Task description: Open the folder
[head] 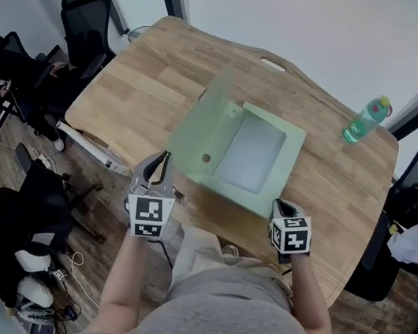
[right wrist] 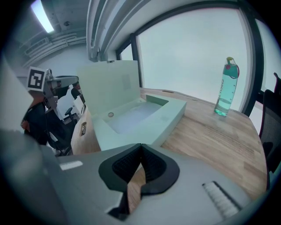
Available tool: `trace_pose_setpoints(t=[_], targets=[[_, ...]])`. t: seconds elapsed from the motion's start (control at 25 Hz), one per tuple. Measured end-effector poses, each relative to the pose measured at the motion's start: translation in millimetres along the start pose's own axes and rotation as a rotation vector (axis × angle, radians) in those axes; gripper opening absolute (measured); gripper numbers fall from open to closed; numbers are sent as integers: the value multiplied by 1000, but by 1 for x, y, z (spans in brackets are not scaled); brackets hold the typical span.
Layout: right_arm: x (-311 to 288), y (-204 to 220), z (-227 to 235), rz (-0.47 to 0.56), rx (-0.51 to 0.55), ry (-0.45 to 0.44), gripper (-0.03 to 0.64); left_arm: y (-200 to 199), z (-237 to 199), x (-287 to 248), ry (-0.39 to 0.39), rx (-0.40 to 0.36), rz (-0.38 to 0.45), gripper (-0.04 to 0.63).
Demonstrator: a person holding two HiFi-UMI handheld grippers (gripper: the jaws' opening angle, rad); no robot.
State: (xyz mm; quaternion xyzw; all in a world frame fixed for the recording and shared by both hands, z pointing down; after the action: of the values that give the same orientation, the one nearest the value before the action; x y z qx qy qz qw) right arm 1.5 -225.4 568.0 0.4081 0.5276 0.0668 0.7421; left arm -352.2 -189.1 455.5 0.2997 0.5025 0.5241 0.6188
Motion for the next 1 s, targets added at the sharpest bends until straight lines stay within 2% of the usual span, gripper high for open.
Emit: trace_pose_setpoints(t=[0.4,0.56,0.64,1.0], targets=[[1,-2,-4,-14,-10,30,2,43,-52,-17,-138,173,-96,42],[0,-3,-5,-21,-7,41,2,61,-56,-30,-116,182,-167,105],[0,-3,-6,-27,-1,48,2,70,-55,-38,-111,166,-197,112],[2,-5,-6,-47,-9,61,2,105,-58,-59,-168,215,-324,190]])
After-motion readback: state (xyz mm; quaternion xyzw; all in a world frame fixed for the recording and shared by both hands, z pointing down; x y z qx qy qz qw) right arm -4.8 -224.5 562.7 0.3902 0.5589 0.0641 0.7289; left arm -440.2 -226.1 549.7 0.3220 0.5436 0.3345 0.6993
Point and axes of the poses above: the fingertips, and each gripper's own axes: x backward along the fingers, z to its right, y out of its underside, the point moved 10 cm from there along x, backward along the fingers, and after that the axes turned 1 degree about -z, right-handed, at the moved point
